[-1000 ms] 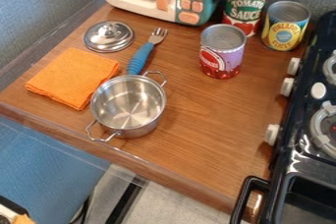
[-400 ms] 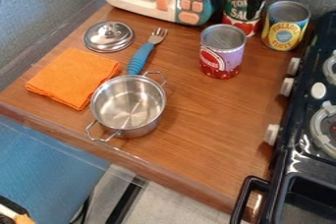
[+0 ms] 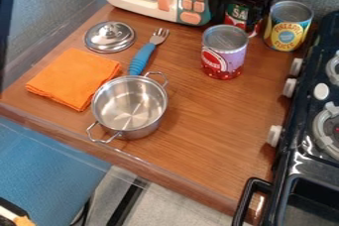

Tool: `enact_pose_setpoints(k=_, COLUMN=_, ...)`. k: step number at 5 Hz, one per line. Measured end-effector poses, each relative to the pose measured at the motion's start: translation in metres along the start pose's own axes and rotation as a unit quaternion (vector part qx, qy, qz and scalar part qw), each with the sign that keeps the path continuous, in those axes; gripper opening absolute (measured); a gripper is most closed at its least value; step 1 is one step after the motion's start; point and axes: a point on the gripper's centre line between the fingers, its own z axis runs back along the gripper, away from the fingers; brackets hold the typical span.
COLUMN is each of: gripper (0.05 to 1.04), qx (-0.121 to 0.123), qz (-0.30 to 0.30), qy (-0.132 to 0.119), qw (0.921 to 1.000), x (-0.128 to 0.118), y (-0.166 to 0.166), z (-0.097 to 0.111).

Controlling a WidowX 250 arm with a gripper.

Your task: Move a can from top to bottom

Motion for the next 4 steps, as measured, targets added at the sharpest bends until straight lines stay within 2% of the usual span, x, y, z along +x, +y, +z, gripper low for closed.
enact_pose_setpoints(k=1, gripper=1.001, qx=0.004, qz=0.007, qy=0.023, qw=0.9997, x=-0.008, y=0.0, z=-0.015)
enact_pose_setpoints(k=2, gripper=1.001, qx=-0.007, qz=0.016, qy=0.038, qw=0.9991, x=-0.017, y=-0.003, z=-0.02)
enact_pose_setpoints(k=3, gripper=1.001, qx=-0.022, qz=0.028, qy=0.066, qw=0.9972, x=-0.034, y=-0.009, z=-0.026)
enact_pose_setpoints(k=4, gripper=1.001, qx=-0.036, qz=0.054, qy=0.051, qw=0.9966, x=-0.032, y=-0.012, z=-0.001)
